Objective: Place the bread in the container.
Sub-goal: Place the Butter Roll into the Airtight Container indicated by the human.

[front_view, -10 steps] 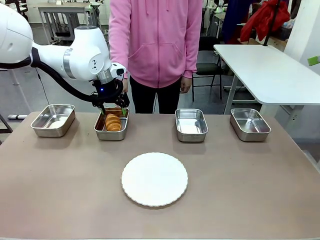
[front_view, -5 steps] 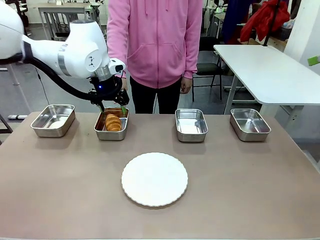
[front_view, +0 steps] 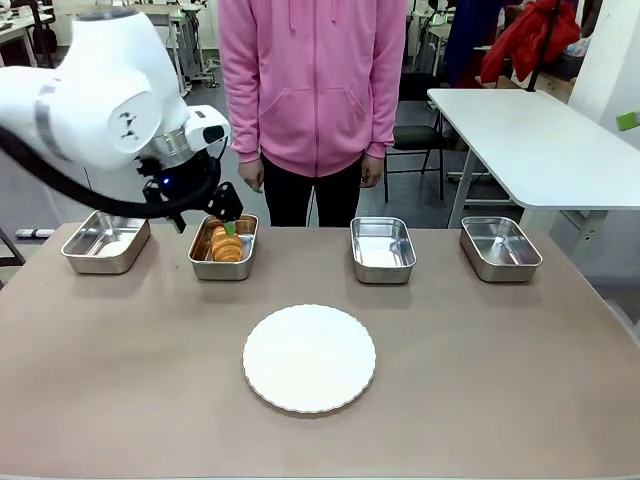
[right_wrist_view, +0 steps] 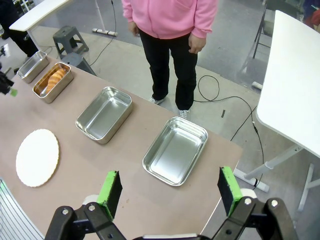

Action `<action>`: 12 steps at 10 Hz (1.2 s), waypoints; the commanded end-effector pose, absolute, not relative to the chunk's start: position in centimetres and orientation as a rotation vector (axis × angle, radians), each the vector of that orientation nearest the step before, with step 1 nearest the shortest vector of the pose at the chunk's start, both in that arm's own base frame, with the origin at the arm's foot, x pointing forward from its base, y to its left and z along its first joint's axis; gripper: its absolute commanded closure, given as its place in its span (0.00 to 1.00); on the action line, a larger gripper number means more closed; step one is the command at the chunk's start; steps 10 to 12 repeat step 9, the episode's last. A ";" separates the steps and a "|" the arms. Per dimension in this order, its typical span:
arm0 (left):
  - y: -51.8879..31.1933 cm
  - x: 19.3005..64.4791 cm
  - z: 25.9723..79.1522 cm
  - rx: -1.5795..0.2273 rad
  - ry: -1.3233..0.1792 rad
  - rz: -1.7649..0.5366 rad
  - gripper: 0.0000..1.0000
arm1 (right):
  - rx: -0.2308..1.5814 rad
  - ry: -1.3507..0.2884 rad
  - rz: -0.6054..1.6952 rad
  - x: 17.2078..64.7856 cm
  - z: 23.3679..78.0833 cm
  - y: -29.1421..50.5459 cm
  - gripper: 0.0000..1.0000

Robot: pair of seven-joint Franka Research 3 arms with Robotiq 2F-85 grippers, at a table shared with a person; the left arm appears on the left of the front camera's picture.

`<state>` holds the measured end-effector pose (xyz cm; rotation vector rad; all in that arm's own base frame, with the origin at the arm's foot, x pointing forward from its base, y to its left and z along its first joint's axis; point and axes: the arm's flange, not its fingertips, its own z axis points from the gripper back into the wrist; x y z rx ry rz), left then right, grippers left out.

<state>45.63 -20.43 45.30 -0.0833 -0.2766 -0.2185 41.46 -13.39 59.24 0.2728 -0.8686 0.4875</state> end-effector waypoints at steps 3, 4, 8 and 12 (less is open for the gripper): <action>-18.6 35.5 43.4 -0.066 -0.373 -0.140 0.00 | 0.291 -0.890 0.502 41.5 59.2 -13.5 0.00; -18.6 34.2 42.8 -0.073 -0.363 -0.152 0.00 | 0.291 -0.890 0.502 41.5 59.2 -13.5 0.00; -18.8 34.8 43.2 -0.062 -0.350 -0.162 0.00 | 0.291 -0.890 0.502 41.5 59.2 -13.5 0.00; -18.8 34.8 43.2 -0.062 -0.350 -0.162 0.00 | 0.291 -0.890 0.502 41.5 59.2 -13.5 0.00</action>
